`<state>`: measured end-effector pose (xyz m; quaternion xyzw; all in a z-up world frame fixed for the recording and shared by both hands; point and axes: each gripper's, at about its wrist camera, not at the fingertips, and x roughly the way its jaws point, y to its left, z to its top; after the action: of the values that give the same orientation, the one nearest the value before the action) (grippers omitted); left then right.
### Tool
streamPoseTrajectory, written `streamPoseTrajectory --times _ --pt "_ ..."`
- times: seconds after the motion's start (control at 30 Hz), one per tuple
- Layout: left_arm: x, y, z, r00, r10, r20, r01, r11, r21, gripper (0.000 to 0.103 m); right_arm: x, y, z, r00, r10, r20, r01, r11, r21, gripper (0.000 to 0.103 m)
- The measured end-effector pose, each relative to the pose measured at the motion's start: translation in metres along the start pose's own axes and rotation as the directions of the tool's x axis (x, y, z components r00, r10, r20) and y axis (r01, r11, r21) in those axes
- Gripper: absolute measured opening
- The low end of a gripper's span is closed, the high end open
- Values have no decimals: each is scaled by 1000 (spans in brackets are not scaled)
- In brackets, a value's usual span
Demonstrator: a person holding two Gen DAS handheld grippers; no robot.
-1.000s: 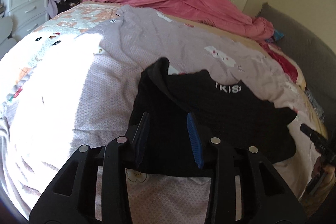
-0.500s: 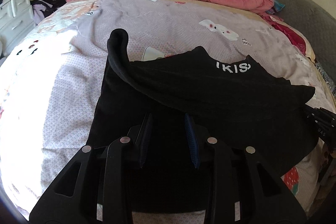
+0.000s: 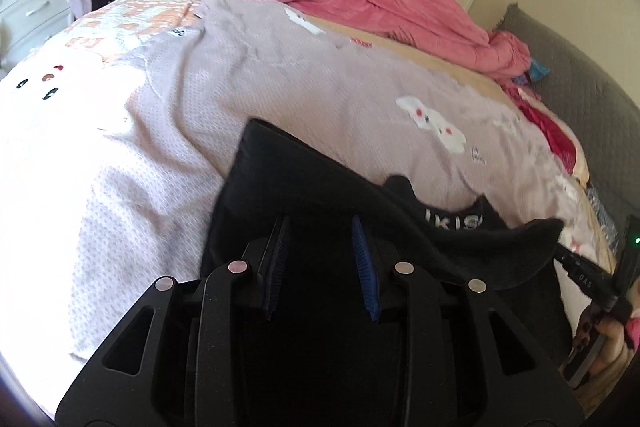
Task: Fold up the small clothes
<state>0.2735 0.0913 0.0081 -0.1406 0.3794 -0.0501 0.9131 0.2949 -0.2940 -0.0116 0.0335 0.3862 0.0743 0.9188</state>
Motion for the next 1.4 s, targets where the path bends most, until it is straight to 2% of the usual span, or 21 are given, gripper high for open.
streamPoseTrajectory --times 0.13,0.33,0.43,0.6,0.67,0.73,0.8,1.0,1.13,1.23,1.3,1.4 --pt "-10 25 3 1000 -4 30 6 997 -73 24 4 -16 6 1000 -15 0 15 998 63 17" --pt "-28 50 -1 999 -8 38 13 990 -142 32 -11 -30 -2 1000 -16 13 14 994 109 21" --pt "-35 59 -3 999 -17 29 22 986 -164 46 -26 -31 -14 1000 14 22 -16 994 112 32" --pt "-44 60 -5 1000 -18 15 19 992 -125 57 -50 -30 -32 998 52 30 -55 994 96 44" --pt "-47 55 -9 1000 -17 7 18 994 -106 60 -60 -29 -40 997 70 33 -72 993 95 54" --pt "-48 52 -13 1000 -8 3 8 996 -85 62 -67 -27 -46 996 86 32 -89 992 90 57" --pt "-49 49 -17 1000 1 -3 -1 998 -66 64 -72 -24 -52 995 92 31 -94 992 86 65" --pt "-56 43 -26 1000 25 -6 -25 999 -19 71 -79 -17 -64 994 108 21 -109 991 77 72" --pt "-59 43 -31 999 30 -9 -30 999 -10 72 -83 -17 -70 993 118 17 -119 989 91 78" --pt "-59 43 -35 999 36 -20 -36 999 -10 72 -84 -17 -75 993 114 9 -114 989 97 78" --pt "-59 44 -38 999 37 -29 -38 999 -10 78 -84 -18 -77 993 114 4 -114 988 105 78" --pt "-60 45 -43 999 26 -38 -27 1000 -14 80 -84 -20 -81 993 118 -3 -117 986 115 78"
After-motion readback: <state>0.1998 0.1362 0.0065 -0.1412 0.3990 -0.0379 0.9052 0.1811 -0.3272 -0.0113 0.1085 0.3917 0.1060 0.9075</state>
